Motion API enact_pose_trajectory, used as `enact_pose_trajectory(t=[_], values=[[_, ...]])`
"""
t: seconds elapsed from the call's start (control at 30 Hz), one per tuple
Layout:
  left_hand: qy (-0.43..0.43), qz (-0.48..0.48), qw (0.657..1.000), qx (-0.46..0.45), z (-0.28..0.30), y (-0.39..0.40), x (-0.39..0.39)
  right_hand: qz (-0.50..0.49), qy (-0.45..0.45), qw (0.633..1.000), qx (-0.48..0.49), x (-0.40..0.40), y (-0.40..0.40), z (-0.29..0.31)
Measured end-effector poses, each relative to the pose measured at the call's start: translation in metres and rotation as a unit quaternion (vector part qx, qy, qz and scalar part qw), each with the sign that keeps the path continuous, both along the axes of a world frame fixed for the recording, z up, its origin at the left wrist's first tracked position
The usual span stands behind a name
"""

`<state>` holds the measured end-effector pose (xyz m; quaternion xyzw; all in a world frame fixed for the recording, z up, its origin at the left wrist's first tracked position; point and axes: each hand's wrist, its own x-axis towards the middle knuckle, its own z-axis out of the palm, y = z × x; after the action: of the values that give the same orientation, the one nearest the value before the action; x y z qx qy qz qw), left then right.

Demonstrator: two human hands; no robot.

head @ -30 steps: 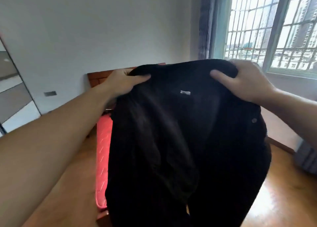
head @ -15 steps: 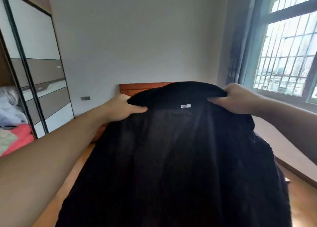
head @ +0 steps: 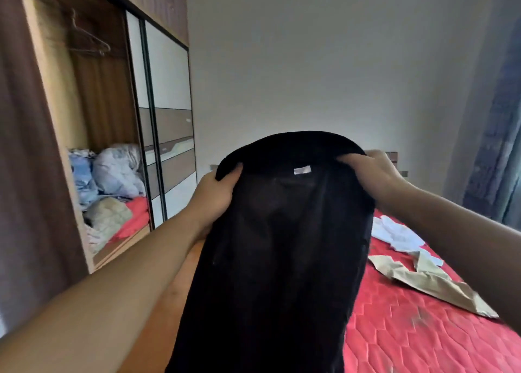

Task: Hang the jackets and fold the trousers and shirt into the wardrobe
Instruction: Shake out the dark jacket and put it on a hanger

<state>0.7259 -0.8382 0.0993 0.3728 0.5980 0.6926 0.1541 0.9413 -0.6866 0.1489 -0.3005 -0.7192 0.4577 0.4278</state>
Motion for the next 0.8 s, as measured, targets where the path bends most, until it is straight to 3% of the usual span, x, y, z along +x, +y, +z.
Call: enact_pose_trajectory(t=[0.1, 0.27, 0.47, 0.8], values=[[0.028, 0.073, 0.997, 0.014, -0.011, -0.009, -0.031, 0.067, -0.036, 0.997, 0.004, -0.038, 0.013, -0.015], [0.02, 0.176, 0.984, -0.034, -0.023, -0.028, -0.084, 0.216, -0.068, 0.971, -0.072, -0.112, 0.035, -0.055], [0.014, 0.259, 0.959, -0.118, -0.01, -0.069, -0.132, 0.362, -0.155, 0.919, -0.023, -0.2, 0.056, -0.075], [0.017, 0.371, 0.92, -0.123, 0.003, -0.095, -0.216, 0.391, -0.045, 0.919, 0.011, -0.352, 0.04, -0.067]])
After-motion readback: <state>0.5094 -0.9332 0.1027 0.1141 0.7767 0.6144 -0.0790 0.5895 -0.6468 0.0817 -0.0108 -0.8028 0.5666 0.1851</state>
